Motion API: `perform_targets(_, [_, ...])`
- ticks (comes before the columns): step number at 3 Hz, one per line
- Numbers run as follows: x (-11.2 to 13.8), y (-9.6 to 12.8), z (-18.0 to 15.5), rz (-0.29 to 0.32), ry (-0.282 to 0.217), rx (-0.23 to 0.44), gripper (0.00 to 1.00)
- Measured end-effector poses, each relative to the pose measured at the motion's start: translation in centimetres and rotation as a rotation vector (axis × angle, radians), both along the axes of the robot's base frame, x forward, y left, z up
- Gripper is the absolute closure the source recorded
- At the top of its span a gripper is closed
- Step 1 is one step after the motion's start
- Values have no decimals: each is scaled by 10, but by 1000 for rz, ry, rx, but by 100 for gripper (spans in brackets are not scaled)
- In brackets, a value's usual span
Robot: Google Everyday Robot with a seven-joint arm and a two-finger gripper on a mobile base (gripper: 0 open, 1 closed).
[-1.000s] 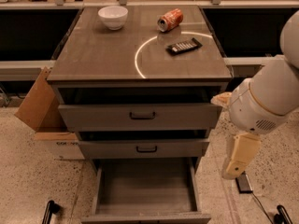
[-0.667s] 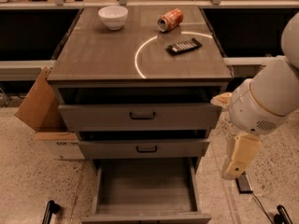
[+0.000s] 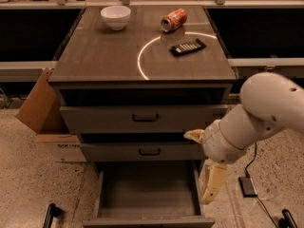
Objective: Close bottom drawer
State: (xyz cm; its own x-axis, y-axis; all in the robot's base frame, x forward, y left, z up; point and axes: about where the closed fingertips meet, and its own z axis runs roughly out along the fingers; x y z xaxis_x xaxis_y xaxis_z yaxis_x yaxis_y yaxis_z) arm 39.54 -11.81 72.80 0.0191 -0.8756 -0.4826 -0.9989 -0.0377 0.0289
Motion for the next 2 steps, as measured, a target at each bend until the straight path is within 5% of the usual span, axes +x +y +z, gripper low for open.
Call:
perform_targets(1, [-10,30,-86,52,113,99,0])
perform_targets(2, [-10,30,-86,52,113,99,0])
